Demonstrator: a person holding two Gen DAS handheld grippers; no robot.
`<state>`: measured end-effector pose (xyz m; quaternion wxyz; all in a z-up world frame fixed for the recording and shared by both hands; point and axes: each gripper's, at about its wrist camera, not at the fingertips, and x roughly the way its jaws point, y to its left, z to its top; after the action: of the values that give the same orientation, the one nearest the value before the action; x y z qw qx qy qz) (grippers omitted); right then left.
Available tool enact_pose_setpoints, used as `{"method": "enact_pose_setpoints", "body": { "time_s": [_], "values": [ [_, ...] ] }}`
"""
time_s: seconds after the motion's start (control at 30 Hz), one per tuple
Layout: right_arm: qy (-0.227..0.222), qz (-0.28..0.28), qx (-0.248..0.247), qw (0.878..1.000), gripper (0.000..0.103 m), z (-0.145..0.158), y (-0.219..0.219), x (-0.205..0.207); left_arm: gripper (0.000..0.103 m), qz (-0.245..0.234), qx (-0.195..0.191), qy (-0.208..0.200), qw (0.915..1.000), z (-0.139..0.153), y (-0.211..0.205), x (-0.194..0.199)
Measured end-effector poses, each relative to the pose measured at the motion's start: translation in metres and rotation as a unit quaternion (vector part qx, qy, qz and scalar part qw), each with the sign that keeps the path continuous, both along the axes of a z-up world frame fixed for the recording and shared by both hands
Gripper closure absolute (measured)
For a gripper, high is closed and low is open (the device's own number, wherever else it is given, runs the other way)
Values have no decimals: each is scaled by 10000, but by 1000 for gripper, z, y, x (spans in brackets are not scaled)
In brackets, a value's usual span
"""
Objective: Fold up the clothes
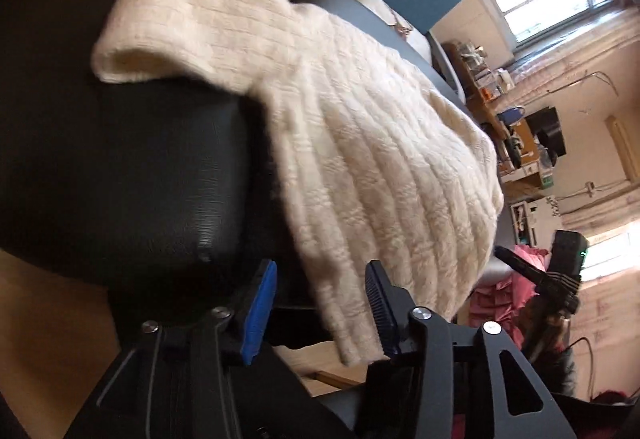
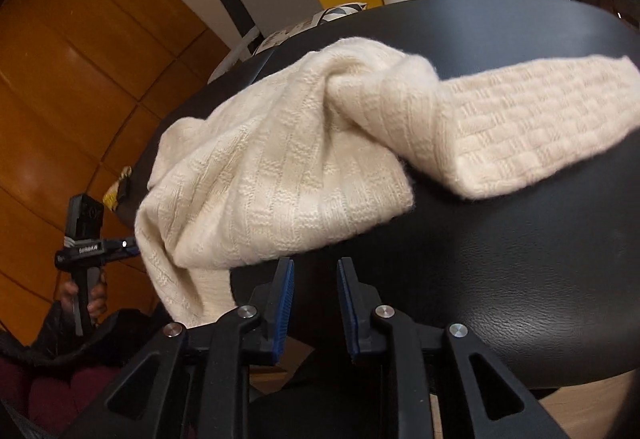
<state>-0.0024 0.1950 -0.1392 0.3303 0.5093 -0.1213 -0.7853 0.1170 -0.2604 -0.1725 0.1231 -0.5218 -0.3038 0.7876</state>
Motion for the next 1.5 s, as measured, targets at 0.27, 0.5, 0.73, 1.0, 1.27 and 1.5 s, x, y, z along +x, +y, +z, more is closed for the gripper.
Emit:
{"method": "enact_pose_setpoints", "body": {
  "time_s": [0.27,0.5,0.73,1.0,1.27,1.5],
  "values": [
    [-233,-35,-565,9981,76,-20,-19,-20,37,20,116,-25,9999,-8,18,-5],
    [-33,-317,-164,9994,93,-19,-44,-23,57,-112,-40,238,9996,-1,31,-14],
    [626,-390,318,9968,97,23,-64,-14,95,-9,-405,594,9974,16,34,-31],
    [1428,-463,254,9883,103,102,-65,4,96,265,-1114,905,9893,49,2,-72],
    [764,-226,751,9940,80,34,-33,24,96,110,-1517,771,9854,46,5,-86],
    [213,15,343,9992,78,-14,-41,27,96,207,-1564,510,9862,35,2,-89]
  ]
}}
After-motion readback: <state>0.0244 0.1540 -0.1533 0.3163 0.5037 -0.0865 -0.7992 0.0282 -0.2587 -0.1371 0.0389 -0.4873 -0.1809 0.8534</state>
